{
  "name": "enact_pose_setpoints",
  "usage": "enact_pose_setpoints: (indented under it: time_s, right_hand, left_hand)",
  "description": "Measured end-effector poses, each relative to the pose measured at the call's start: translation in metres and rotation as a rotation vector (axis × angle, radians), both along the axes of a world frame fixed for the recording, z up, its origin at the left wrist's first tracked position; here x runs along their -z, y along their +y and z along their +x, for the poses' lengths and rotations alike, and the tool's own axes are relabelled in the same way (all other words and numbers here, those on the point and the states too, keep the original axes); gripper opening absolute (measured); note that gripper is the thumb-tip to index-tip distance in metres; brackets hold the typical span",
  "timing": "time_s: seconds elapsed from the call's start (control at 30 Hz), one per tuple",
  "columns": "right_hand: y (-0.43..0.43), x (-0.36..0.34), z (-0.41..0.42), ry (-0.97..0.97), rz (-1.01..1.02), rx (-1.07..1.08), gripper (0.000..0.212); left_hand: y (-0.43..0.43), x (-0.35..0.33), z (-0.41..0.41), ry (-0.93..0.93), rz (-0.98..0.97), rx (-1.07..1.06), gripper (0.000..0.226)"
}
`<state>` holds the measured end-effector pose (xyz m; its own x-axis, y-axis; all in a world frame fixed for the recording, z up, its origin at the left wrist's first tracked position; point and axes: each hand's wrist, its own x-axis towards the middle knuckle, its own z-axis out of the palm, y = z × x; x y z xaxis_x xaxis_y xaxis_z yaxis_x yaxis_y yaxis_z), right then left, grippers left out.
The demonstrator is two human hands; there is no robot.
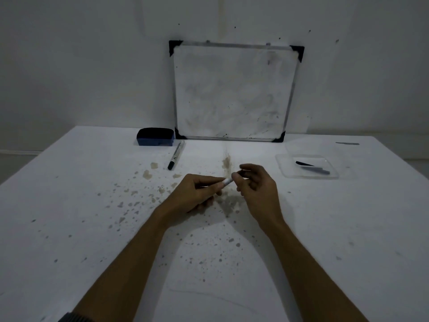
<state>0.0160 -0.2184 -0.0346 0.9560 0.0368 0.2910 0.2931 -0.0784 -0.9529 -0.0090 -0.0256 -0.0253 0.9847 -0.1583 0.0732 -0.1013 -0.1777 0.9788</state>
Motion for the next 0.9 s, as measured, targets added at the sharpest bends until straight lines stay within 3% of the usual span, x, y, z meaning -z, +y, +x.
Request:
enact_pose_setpoints:
  time_s: [0.07,0.27,0.37,0.43,0.57,0.77,0.9]
  right_hand:
    - [0.004,0.005,-0.001,-0.044,-0.099,0.033,0.020]
    - [0.010,0.018,0.008,-0.165,-0.458,0.015,0.031]
    - [0.016,0.023,0.013,-0.152,-0.643,0.003,0.039]
    - [0.020,0.027,0.015,-0.210,-0.699,0.001,0.030]
    - [0.016,0.020,0.015,-0.135,-0.557,0.017,0.024]
    - [-0.007,0.006,0.012,0.172,0.036,-0.092,0.031]
    - [-0.010,0.004,0.013,0.234,0.119,-0.158,0.027]
  left_hand:
    - [0.005,-0.002,0.000,0.013,0.016,-0.009,0.023]
    - [0.018,0.003,0.007,0.009,-0.039,-0.137,0.032]
    - [0.020,0.003,0.011,0.003,-0.114,-0.179,0.023]
    - [0.018,0.004,0.012,-0.006,-0.134,-0.166,0.021]
    - [0.015,0.006,0.014,-0.009,-0.141,-0.138,0.023]
    - [0.010,0.005,0.008,-0.005,0.034,-0.070,0.029]
    - [0.007,0.005,0.007,0.003,0.045,-0.050,0.017]
